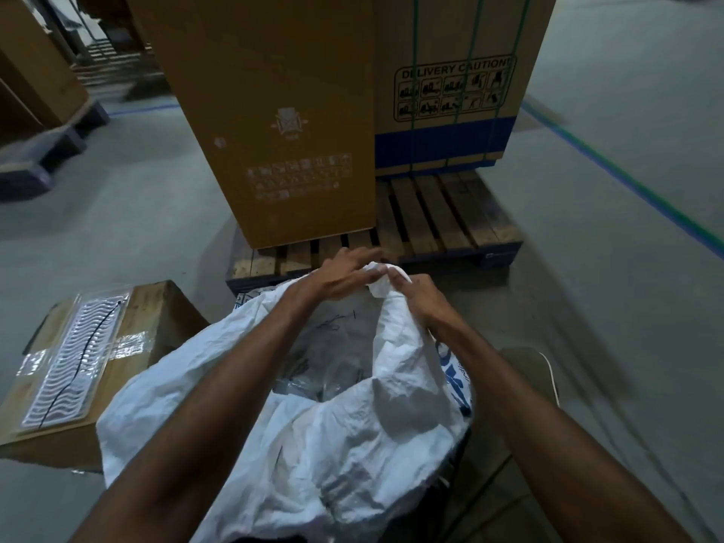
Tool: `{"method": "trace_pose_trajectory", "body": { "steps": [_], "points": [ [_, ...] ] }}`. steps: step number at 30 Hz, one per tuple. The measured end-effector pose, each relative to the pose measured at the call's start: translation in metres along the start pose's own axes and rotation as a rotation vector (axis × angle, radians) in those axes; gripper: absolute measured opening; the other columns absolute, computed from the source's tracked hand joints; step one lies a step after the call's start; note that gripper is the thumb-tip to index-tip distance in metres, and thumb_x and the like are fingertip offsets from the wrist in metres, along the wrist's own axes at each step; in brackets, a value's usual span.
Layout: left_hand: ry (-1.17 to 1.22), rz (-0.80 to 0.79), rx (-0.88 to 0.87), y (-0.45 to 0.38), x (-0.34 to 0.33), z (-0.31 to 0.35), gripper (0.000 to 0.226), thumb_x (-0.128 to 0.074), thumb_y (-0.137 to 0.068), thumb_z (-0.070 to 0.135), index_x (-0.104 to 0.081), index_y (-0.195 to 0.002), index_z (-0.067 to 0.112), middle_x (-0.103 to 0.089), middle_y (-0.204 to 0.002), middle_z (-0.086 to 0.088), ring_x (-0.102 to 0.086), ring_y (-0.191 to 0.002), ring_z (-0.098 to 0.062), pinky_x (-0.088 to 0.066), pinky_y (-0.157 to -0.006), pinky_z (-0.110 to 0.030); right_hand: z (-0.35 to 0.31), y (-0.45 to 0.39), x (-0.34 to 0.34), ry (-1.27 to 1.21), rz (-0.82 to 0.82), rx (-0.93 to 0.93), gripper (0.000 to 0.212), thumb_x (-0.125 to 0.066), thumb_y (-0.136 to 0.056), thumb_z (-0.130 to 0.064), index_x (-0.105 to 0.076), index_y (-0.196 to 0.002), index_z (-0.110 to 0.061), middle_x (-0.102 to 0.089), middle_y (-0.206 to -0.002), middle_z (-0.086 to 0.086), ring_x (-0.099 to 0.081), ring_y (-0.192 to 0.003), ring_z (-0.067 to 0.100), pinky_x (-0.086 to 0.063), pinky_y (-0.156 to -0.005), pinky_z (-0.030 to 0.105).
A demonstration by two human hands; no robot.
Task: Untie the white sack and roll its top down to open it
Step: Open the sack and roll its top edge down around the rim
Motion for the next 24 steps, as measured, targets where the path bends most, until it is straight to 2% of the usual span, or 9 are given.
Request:
{"method": "trace_pose_trajectory", "body": {
  "steps": [4,9,12,15,17,19,21,23,24],
  "points": [
    [-0.033,0.103,-0.114,0.001,0.004,0.029,0.043,-0.041,-0.097,0.05,-0.068,-0.108,0.018,-0.066,-0.101,-0.001,-0.056,-0.095,-0.024,-0.045,-0.08,-0.042,0.002,-0.003,-0.003,-0.067,-0.075,-0.005,0.069,-0.044,-0.095,-0.075,-0.077,-0.11,-0.016,-0.078,-0.103,0.009,-0.073,-0.1,0.031,-0.055,-0.095,0.047],
    [-0.083,0.283,0.11,-0.002,0.021,0.023,0.034,-0.05,-0.075,0.041,-0.057,-0.058,0.012,-0.056,-0.061,0.002,-0.054,-0.061,-0.023,-0.03,-0.053,-0.029,0.029,0.007,0.01,0.159,0.187,-0.176,0.066,-0.046,-0.1,-0.062,-0.062,-0.132,-0.007,-0.065,-0.127,0.014,-0.063,-0.116,0.035,-0.05,-0.096,0.039],
    [0.06,0.177,0.069,-0.007,0.011,0.032,0.032,-0.05,-0.081,0.049,-0.06,-0.068,0.021,-0.06,-0.074,0.001,-0.055,-0.073,-0.024,-0.035,-0.061,-0.033,0.049,0.004,0.01,-0.162,0.201,-0.318,0.055,-0.048,-0.105,-0.048,-0.059,-0.133,-0.002,-0.066,-0.127,0.018,-0.065,-0.114,0.036,-0.052,-0.097,0.041],
    [0.02,0.037,-0.079,-0.006,0.004,0.053,0.052,-0.04,-0.098,0.058,-0.061,-0.133,0.026,-0.06,-0.137,-0.005,-0.051,-0.12,-0.023,-0.038,-0.095,-0.043,0.051,0.001,0.01,-0.496,0.183,-0.339,0.051,-0.043,-0.107,-0.045,-0.068,-0.114,-0.001,-0.071,-0.111,0.022,-0.068,-0.099,0.035,-0.056,-0.086,0.041],
    [-0.039,0.007,-0.119,-0.004,0.0,0.063,0.055,-0.038,-0.103,0.057,-0.052,-0.145,0.024,-0.052,-0.147,-0.005,-0.046,-0.129,-0.024,-0.035,-0.101,-0.042,0.047,0.002,0.011,-0.716,0.15,-0.334,0.046,-0.038,-0.108,-0.032,-0.07,-0.096,-0.001,-0.074,-0.09,0.02,-0.065,-0.088,0.032,-0.053,-0.074,0.038],
    [-0.002,-0.012,-0.116,-0.005,-0.004,0.072,0.051,-0.045,-0.105,0.047,-0.059,-0.138,0.01,-0.057,-0.142,-0.013,-0.052,-0.123,-0.027,-0.038,-0.097,-0.039,0.041,0.004,0.009,-0.845,0.067,-0.299,0.045,-0.033,-0.109,-0.025,-0.069,-0.093,-0.002,-0.075,-0.076,0.016,-0.064,-0.084,0.031,-0.051,-0.073,0.038],
    [-0.028,0.027,-0.127,-0.01,-0.004,0.081,0.037,-0.05,-0.093,0.035,-0.071,-0.104,0.006,-0.07,-0.11,-0.018,-0.061,-0.094,-0.026,-0.049,-0.087,-0.045,0.039,0.005,0.005,-0.796,0.023,-0.28,0.05,-0.033,-0.11,-0.035,-0.07,-0.101,-0.003,-0.075,-0.086,0.016,-0.066,-0.087,0.03,-0.053,-0.076,0.038],
    [-0.112,0.11,-0.1,-0.014,0.003,0.081,0.027,-0.047,-0.075,0.031,-0.067,-0.076,0.013,-0.069,-0.079,-0.006,-0.058,-0.071,-0.025,-0.051,-0.069,-0.048,0.039,0.007,0.006,-0.517,0.065,-0.281,0.062,-0.036,-0.107,-0.055,-0.069,-0.115,-0.004,-0.073,-0.103,0.016,-0.069,-0.093,0.029,-0.055,-0.08,0.037],
    [-0.146,0.149,-0.079,-0.014,0.007,0.08,0.03,-0.046,-0.072,0.031,-0.071,-0.078,0.016,-0.072,-0.081,-0.003,-0.06,-0.071,-0.025,-0.05,-0.065,-0.042,0.04,0.011,0.01,-0.328,0.128,-0.29,0.07,-0.036,-0.102,-0.066,-0.066,-0.123,-0.005,-0.071,-0.113,0.016,-0.069,-0.102,0.031,-0.055,-0.087,0.039]
  ]
}}
Point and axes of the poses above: each hand's wrist, its own y-axis away from the middle knuckle, its own x-axis out of the back of the hand, z = x × y, the point moved 10 cm from there along -y, towards the middle knuckle
